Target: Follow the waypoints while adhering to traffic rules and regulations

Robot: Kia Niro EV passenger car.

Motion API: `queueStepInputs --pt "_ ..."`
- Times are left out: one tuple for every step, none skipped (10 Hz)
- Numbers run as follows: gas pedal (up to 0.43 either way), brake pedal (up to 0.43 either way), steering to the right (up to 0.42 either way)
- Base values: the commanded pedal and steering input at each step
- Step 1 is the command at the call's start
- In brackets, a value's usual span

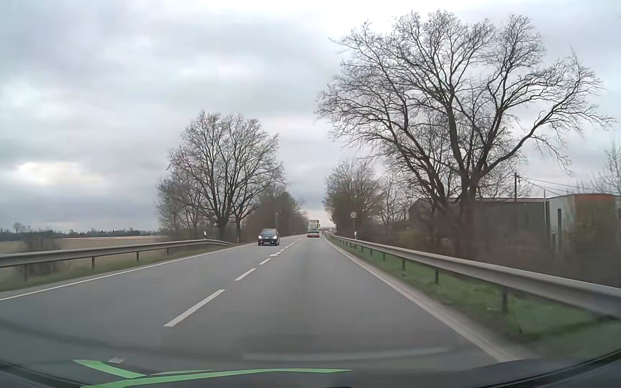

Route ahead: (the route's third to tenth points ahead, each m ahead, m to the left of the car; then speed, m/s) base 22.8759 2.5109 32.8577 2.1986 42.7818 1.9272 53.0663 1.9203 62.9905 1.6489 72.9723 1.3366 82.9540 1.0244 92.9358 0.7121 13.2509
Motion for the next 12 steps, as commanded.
queueStepInputs --pt "0.098 0.000 0.000" --pt "0.110 0.000 0.000" --pt "0.110 0.000 0.000" --pt "0.110 0.000 0.000" --pt "0.110 0.000 0.000" --pt "0.110 0.000 0.001" --pt "0.110 0.000 0.000" --pt "0.110 0.000 0.001" --pt "0.110 0.000 0.000" --pt "0.110 0.000 0.000" --pt "0.110 0.000 0.000" --pt "0.098 0.000 0.000"
